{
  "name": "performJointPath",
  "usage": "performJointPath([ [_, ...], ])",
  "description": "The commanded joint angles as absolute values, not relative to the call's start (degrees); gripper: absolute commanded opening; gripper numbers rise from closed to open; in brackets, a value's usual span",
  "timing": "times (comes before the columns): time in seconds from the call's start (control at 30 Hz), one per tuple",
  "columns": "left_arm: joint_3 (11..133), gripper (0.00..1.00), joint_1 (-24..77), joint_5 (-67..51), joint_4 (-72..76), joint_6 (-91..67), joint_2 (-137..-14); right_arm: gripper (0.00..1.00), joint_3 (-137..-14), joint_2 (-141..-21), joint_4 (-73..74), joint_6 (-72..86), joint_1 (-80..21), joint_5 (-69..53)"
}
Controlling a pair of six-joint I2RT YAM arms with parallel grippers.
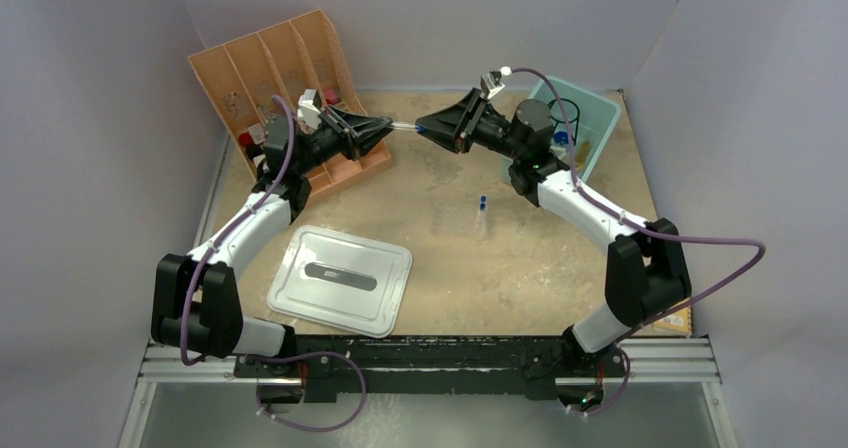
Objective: Organize the chemistry lab equipment
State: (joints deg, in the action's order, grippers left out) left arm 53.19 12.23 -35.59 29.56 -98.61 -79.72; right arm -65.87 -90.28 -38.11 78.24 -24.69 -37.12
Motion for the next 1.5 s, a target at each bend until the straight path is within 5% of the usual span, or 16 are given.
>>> performJointPath([
  [0.0, 53.3, 0.0, 12.2, -34.8, 33.9, -99.9, -79.8, 0.37, -68.3, -90.6, -40.8, 79.3, -24.7, -39.9],
  [0.23, 53.1, 0.0, 12.3, -35.0, 33.6, -99.3, -80.2, 0.24, -68.9, -90.9, -38.0, 77.9, -24.7, -39.7],
  [0.53, 52.6, 0.0, 12.4, -35.4, 33.0, -98.7, -80.3, 0.3, -70.0, -91.7, -36.2, 76.5, -24.6, -39.9],
  [0.83, 52.7, 0.0, 12.4, -35.9, 32.0, -97.7, -80.8, 0.13, -71.8, -92.2, -32.6, 73.5, -24.6, -39.6],
  [1.03, 54.7, 0.61, 12.3, -35.1, 20.9, -89.6, -79.8, 0.11, -72.3, -88.8, -18.0, 62.6, -23.5, -36.6],
  [1.27, 61.8, 0.68, 12.2, -27.4, -6.8, -66.4, -79.7, 0.11, -76.7, -83.4, 19.6, 35.7, -23.4, -19.2],
  [1.47, 64.9, 0.68, 12.2, -15.4, -21.1, -52.2, -80.4, 0.11, -78.1, -82.6, 37.3, 29.4, -28.1, -3.2],
])
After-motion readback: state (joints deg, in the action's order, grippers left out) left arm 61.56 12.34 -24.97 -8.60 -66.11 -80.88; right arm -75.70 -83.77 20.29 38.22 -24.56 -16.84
